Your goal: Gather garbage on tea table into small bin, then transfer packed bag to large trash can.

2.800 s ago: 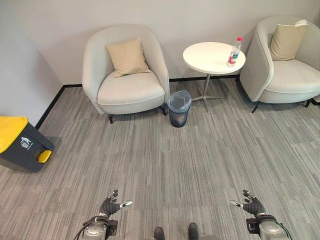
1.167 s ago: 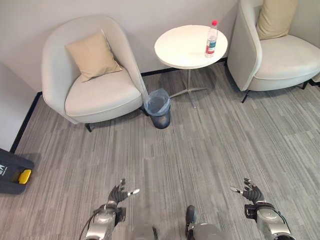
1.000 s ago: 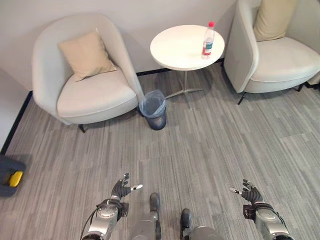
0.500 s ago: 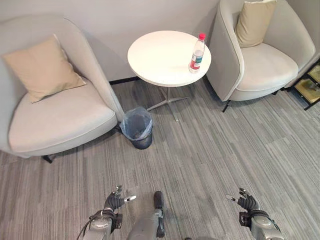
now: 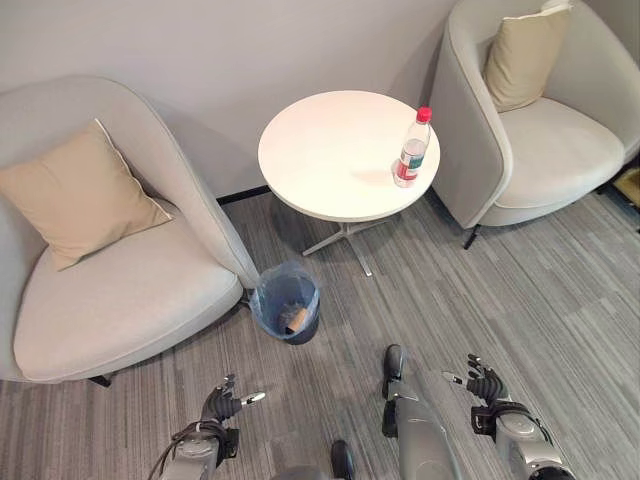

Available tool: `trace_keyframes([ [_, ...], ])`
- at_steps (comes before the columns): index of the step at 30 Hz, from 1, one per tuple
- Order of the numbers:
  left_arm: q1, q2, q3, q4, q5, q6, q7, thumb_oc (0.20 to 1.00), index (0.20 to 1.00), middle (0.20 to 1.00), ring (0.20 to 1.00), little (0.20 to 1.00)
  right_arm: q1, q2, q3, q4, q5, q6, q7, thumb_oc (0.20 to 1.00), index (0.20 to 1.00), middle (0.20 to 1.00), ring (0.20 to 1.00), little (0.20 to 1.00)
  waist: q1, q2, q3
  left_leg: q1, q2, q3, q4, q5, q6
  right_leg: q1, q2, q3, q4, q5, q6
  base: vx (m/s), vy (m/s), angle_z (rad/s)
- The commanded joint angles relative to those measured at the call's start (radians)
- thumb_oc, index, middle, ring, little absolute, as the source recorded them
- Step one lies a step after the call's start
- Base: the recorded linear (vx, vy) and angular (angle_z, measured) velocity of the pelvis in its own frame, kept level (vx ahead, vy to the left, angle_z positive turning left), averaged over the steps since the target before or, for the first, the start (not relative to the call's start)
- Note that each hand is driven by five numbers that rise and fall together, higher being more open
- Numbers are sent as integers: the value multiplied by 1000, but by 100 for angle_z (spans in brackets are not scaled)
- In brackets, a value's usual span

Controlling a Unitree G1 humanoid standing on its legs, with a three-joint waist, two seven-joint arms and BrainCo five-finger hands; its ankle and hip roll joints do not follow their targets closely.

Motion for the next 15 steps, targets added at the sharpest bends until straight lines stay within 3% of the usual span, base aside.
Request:
trace_keyframes([
  [1,0,9,-4,-26,0,-37,6,1000,1000,1000,1000,1000,-7,-56,-17,-50,-15,-33,5,1000,1000,1000,1000,1000,-14,28,-10,-43,161,-90,201,-35,-111,108,15,19,29,-10,25,386,-386,74],
  [3,-2,5,-13,-35,3,-35,0,1000,1000,1000,1000,1000,-2,-67,-15,-58,-6,-42,9,1000,1000,1000,1000,1000,-19,37,-25,-62,198,-96,244,39,-143,134,37,1,26,-36,1,314,-358,48],
  [5,-8,2,-20,-43,-8,-29,-10,1000,1000,1000,1000,1000,0,-72,-16,-57,6,-42,6,1000,1000,1000,1000,1000,-23,31,-34,-103,228,-84,320,115,-154,165,55,-13,18,-67,-24,225,-303,11],
  [7,-24,-5,-30,-33,-17,-28,-8,1000,1000,1000,1000,1000,-9,-77,-11,-35,9,-38,0,1000,1000,1000,1000,1000,-24,23,-34,-137,250,-65,386,153,-156,206,70,-18,2,-95,-45,199,-272,4],
  [9,-34,-8,-36,-34,-23,-26,-7,1000,1000,1000,1000,1000,-14,-80,-6,-31,7,-35,-2,1000,1000,1000,1000,1000,-19,17,-29,-155,246,-62,394,134,-142,222,75,-16,-5,-107,-50,116,-143,5],
  [11,-44,-17,-49,-30,-20,-24,-4,1000,1000,1000,1000,1000,-19,-88,-4,-28,9,-34,-7,1000,1000,1000,1000,1000,-3,10,-21,-203,199,-78,372,72,-123,256,82,-10,-25,-120,-49,111,-123,-13],
  [13,-47,-20,-57,-32,-12,-22,-10,1000,1000,1000,1000,1000,-15,-92,-12,-26,16,-33,-8,1000,1000,1000,1000,1000,4,-9,-23,-257,162,-45,300,1,-103,284,72,-15,-55,-126,-40,131,-123,-7],
  [15,-42,-18,-55,-17,-8,-20,-11,1000,1000,1000,1000,1000,-14,-90,-12,-8,15,-33,-12,1000,1000,1000,1000,1000,16,-11,-18,-287,147,-40,250,16,-104,309,81,-14,-65,-130,-39,115,-59,20],
])
